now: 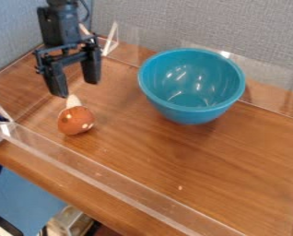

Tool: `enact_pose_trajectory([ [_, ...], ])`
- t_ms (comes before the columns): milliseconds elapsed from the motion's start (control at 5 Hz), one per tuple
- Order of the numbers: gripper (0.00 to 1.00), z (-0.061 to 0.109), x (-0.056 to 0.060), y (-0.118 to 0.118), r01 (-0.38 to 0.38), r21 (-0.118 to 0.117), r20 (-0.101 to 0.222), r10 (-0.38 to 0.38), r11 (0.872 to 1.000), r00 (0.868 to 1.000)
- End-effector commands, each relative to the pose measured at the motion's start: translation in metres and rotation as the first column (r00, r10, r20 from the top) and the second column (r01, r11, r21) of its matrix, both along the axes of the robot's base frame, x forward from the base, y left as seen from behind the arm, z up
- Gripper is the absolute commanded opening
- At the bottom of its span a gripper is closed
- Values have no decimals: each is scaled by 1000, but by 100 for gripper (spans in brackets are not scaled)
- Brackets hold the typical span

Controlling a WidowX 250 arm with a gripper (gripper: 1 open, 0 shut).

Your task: Remove the mushroom from inside the blue bowl and put it on the table

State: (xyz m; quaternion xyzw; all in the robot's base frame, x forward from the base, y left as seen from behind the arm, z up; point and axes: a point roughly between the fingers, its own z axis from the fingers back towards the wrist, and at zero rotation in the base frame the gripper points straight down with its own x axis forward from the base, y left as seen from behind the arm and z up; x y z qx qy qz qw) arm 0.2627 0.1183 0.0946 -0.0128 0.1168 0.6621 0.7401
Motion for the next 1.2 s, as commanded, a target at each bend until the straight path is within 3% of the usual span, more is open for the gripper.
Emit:
enact_pose_trajectory([
  [0,0,-1,9,16,-50,33,31,49,998,998],
  [800,0,-59,4,2,-58,105,-10,60,993,998],
  [1000,100,-64,5,1,-61,114,-20,63,992,998],
])
